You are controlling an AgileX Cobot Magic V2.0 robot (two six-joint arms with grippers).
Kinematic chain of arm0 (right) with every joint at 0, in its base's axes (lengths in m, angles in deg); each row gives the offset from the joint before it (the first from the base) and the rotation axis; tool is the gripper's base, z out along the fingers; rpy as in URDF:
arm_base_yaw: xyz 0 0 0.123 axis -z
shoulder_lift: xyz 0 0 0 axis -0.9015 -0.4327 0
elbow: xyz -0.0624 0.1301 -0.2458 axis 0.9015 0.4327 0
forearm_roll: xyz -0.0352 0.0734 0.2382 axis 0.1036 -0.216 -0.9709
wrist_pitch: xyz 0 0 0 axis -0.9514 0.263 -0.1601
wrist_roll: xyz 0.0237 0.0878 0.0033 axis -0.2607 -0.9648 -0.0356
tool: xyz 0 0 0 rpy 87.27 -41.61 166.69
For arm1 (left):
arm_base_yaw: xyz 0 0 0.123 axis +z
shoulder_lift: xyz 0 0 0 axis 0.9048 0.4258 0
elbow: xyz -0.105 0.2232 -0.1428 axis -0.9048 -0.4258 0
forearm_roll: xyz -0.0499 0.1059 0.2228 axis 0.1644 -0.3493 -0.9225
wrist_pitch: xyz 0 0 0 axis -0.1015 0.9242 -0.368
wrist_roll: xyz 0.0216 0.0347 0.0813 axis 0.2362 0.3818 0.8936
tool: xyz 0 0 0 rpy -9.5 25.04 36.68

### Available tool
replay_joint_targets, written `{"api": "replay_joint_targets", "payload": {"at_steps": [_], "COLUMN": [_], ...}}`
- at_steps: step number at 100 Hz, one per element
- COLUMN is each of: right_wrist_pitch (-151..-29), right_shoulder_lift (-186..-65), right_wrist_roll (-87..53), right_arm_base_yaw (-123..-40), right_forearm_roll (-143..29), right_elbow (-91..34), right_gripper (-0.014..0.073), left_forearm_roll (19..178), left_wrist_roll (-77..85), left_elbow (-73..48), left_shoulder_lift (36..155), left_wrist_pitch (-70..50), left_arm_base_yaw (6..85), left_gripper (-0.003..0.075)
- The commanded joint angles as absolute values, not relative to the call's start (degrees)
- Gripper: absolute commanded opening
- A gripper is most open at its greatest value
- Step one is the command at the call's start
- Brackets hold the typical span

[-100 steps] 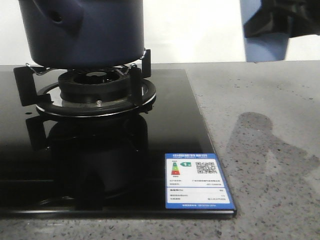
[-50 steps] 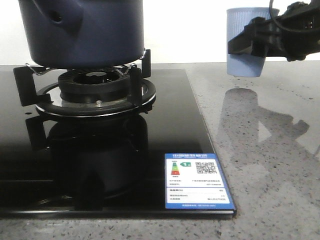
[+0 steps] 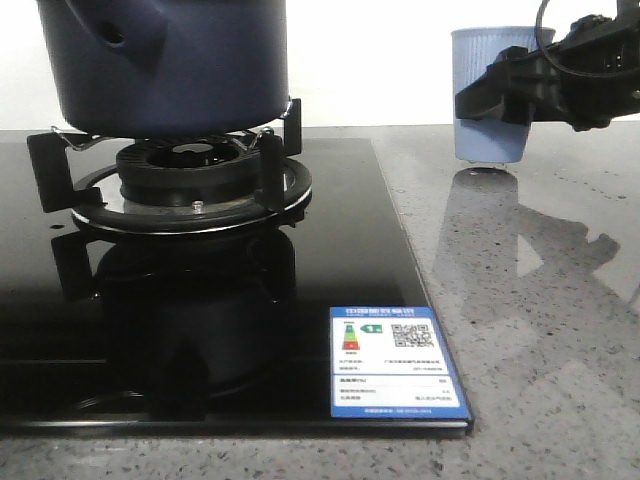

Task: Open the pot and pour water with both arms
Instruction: 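Carry the cup back and lower it onto the counter with the right gripper, then open the right gripper and withdraw it from the cup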

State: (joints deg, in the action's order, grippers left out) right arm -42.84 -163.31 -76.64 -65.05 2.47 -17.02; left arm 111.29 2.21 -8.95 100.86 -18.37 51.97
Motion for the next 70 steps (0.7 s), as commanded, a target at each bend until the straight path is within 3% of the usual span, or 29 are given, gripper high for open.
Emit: {"api": "replay_joint_targets", "payload": {"at_steps": [1, 70], "right_wrist_pitch": [-40.0, -43.3], "right_shoulder_lift": [-161.1, -161.1], "right_wrist_roll": [-75.8, -76.0], "right_arm_base_yaw": [-64.7, -64.7], "right_forearm_roll": [0.7, 0.8], "right_elbow": [-18.7, -18.6], "right_gripper": [0.0392, 0.0413], "left_forearm_roll": [111.6, 111.6], "left_wrist_roll": [1.8, 1.8], "left_elbow": [-7.0, -7.0], "left_shoulder_lift": [99.2, 99.2], "left_wrist_pitch": [-23.2, -23.2], "left_arm_base_yaw": [52.1, 52.1], "left_gripper": [0.0351, 0.0349]}}
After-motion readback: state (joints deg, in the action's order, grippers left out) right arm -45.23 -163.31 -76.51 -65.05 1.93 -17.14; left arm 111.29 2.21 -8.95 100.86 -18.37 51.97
